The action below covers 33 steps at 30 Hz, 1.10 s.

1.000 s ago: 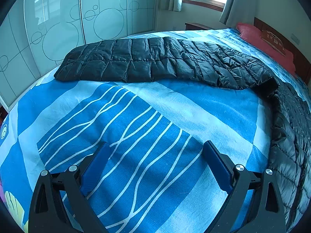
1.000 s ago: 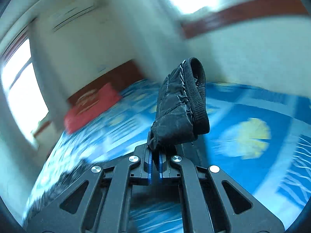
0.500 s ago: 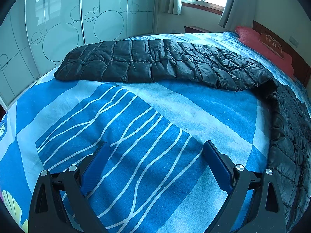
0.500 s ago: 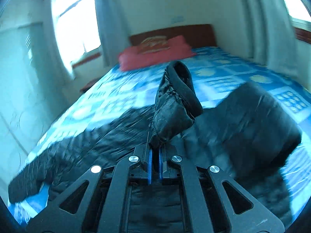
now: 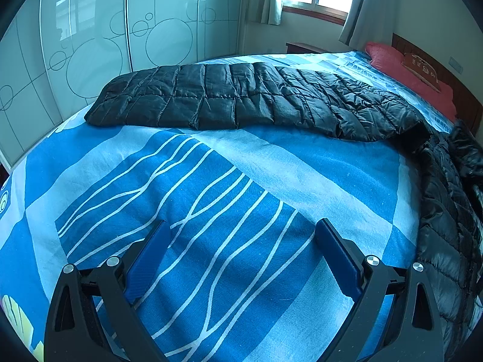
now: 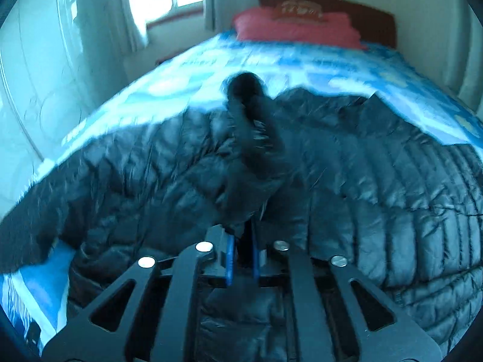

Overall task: Fold large clothes
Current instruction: 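Lift the held sleeve with the right gripper, lay it across the jacket body, release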

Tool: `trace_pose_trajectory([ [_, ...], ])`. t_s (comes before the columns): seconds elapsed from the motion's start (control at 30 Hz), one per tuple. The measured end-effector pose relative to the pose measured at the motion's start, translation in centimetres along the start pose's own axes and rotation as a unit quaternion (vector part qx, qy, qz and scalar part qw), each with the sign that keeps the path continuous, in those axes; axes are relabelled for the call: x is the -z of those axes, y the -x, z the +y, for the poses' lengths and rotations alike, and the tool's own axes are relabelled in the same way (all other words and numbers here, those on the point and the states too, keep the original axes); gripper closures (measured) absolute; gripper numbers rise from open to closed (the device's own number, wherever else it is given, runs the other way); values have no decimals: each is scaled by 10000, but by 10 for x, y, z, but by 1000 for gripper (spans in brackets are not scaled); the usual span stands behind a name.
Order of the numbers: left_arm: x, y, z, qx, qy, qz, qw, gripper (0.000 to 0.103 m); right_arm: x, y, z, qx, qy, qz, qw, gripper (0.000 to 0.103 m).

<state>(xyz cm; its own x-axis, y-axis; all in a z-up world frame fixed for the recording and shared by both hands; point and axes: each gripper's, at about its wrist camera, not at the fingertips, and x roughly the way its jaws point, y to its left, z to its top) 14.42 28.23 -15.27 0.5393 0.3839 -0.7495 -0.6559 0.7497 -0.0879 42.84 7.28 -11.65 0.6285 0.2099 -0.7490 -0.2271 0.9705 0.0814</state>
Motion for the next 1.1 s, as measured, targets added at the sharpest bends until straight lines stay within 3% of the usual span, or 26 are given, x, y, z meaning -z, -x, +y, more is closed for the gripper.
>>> trace_pose_trajectory([
  [0.03,0,0,0,2,2,0,10000,8,1,1,1,-138,7,11,9999,70],
  [0.07,0,0,0,0,0,1,10000,8,3,5,3,-404,-15,18,9992,49],
  [0.1,0,0,0,0,0,3,10000,8,5,11,6,-572,-6,3,9984,43],
  [0.23,0,0,-1,7,4,4,10000,8,12,53,6,-1003,172,-214,9946,43],
  [0.3,0,0,-1,2,1,1,10000,7,13,80,-15,-1176,63,-369,9924,44],
  [0.4,0,0,0,1,1,1,10000,7,9,109,-70,-1086,-244,-537,9923,60],
  [0.47,0,0,-1,4,3,-2,10000,7,4,125,-129,-643,-529,-704,9940,77],
  [0.53,0,0,0,1,1,-4,10000,7,3,140,-197,-64,-991,-822,9917,87],
  [0.6,0,0,-1,1,1,-3,10000,7,7,151,-263,417,-1639,-932,9812,89],
  [0.7,0,-1,-2,-35,-25,4,10000,7,17,148,-327,998,-2012,-831,9709,96],
  [0.9,-1,-3,-4,-78,-53,19,10000,7,49,82,-350,911,-1833,99,9788,100],
  [1.1,-2,-4,-6,-112,-74,25,9999,7,42,91,-355,731,-1856,-53,9799,100],
])
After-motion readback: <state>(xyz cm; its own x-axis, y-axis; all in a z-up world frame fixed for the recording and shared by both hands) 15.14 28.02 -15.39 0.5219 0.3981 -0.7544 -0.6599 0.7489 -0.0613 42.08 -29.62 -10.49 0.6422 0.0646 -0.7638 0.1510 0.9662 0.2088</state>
